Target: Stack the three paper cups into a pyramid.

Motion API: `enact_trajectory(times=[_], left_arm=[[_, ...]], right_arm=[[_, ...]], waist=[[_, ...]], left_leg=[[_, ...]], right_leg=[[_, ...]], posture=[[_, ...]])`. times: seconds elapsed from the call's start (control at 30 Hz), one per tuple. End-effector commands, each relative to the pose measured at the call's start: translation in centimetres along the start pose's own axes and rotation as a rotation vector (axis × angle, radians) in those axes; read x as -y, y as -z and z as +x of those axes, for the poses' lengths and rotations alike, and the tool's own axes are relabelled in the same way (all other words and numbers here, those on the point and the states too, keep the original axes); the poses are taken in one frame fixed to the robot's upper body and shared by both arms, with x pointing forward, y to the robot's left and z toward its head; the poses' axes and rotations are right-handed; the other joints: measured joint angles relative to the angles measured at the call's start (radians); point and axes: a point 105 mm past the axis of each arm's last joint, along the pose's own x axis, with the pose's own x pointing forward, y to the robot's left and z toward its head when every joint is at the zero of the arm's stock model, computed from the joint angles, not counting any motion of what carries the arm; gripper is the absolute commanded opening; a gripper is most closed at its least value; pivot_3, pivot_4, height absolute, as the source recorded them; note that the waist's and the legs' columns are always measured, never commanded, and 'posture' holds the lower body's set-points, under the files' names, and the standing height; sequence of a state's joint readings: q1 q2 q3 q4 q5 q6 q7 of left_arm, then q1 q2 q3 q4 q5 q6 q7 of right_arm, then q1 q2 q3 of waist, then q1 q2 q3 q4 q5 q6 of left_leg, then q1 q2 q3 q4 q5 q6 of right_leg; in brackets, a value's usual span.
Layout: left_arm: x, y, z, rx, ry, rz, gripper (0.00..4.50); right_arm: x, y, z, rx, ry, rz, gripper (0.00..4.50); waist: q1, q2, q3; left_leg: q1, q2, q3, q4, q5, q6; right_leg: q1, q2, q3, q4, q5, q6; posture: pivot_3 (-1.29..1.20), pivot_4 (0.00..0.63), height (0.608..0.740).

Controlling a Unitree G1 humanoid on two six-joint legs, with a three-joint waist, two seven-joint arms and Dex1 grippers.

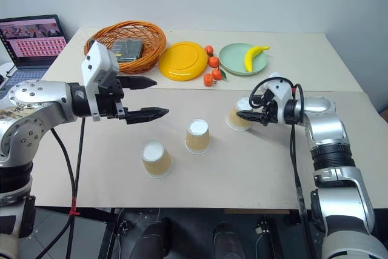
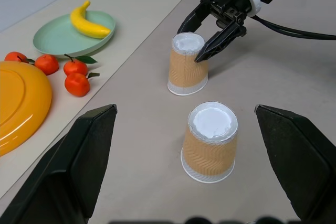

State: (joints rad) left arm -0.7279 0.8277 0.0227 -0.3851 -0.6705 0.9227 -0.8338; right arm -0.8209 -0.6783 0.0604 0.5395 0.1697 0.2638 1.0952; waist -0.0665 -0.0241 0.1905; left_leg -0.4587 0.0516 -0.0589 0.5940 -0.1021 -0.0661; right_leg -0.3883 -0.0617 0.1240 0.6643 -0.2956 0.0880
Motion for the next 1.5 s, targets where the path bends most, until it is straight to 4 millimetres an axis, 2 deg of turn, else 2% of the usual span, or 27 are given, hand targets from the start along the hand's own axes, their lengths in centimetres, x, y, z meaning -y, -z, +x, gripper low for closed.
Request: enact_trajectory(times=[0.03,0.13,0.2,0.27,0.4,0.6,0.77,1.07,1.33,1.4,1.5], left_arm=[[0.0,-1.2,-0.7,0.03,-0.024,0.047,4.5],[0.0,-1.1,-0.6,0.028,-0.022,0.046,4.5],[0.0,-1.1,-0.6,0.028,-0.019,0.046,4.5],[0.0,-1.0,-0.4,0.029,-0.011,0.046,4.5],[-0.1,-1.0,0.0,0.034,0.003,0.049,4.5],[-0.1,-1.2,0.5,0.04,0.023,0.057,4.5],[-0.2,-1.2,0.4,0.037,0.026,0.064,4.5],[-0.5,-1.4,0.1,0.03,0.011,0.081,4.5],[-0.5,-1.5,0.0,0.03,0.006,0.088,4.5],[-0.5,-1.6,0.0,0.031,0.006,0.09,4.5],[-0.6,-1.6,0.1,0.033,0.006,0.091,4.5]], right_arm=[[0.5,-1.9,-0.3,0.042,0.012,-0.063,2.86],[0.6,-2.2,-0.8,0.042,0.013,-0.069,2.86],[0.4,-2.3,-2.0,0.023,-0.015,-0.084,2.86],[-0.8,-2.4,-3.5,-0.005,-0.083,-0.094,2.86],[-3.5,-2.7,-4.1,-0.013,-0.195,-0.075,2.86],[-5.4,-1.5,-3.8,-0.046,-0.25,-0.065,2.86],[-6.2,-1.5,-2.7,-0.029,-0.28,-0.06,2.86],[-6.8,-1.8,-0.8,0.005,-0.304,-0.069,2.86],[-6.9,-1.8,-0.4,0.01,-0.311,-0.07,2.86],[-6.8,-1.7,-0.3,0.006,-0.309,-0.073,3.85],[-6.8,-1.6,-0.2,0.008,-0.304,-0.079,4.44]], waist=[[0.0,0.0,0.0],[0.0,0.0,0.0],[0.002,0.001,0.0],[0.007,0.001,0.001],[0.016,0.001,0.001],[0.016,0.001,0.001],[0.019,0.001,0.001],[0.02,0.001,0.001],[0.02,0.001,0.001],[0.02,0.001,0.001],[0.021,0.001,0.001]], left_leg=[[0.0,0.0,0.0,0.0,0.0,0.0],[0.0,0.0,0.0,0.0,0.0,0.0],[0.0,0.0,0.0,0.0,0.0,0.0],[0.0,0.0,0.0,0.0,0.0,0.0],[0.0,0.0,0.0,-0.001,0.0,0.0],[0.0,0.0,0.0,0.0,0.0,0.0],[0.0,0.0,0.0,0.0,0.0,0.0],[0.0,0.0,0.0,0.001,0.0,0.0],[0.0,0.0,0.0,0.001,0.0,0.0],[0.0,0.0,0.0,0.001,0.0,0.0],[0.0,0.0,0.0,0.001,0.0,0.0]], right_leg=[[0.0,0.0,0.0,0.0,0.0,0.0],[0.0,0.0,0.0,0.0,0.0,0.0],[0.0,0.0,0.0,0.0,0.0,0.0],[0.0,0.0,0.0,0.0,0.0,0.0],[0.0,0.0,-0.001,-0.001,0.0,0.0],[0.0,0.0,0.0,0.0,0.0,0.0],[0.0,0.0,0.0,0.0,0.0,0.0],[0.0,0.0,0.0,0.0,0.0,0.0],[0.0,0.0,0.0,0.0,0.0,0.0],[0.0,0.0,0.0,0.0,0.0,0.0],[0.0,0.0,0.0,0.0,0.0,0.0]], posture=[[0.0,0.15,0.732],[0.0,0.15,0.732],[0.0,0.15,0.732],[0.0,0.15,0.732],[0.0,0.15,0.732],[0.0,0.15,0.732],[0.0,0.15,0.732],[0.0,0.15,0.732],[0.0,0.15,0.732],[0.0,0.15,0.732],[0.0,0.15,0.732]])
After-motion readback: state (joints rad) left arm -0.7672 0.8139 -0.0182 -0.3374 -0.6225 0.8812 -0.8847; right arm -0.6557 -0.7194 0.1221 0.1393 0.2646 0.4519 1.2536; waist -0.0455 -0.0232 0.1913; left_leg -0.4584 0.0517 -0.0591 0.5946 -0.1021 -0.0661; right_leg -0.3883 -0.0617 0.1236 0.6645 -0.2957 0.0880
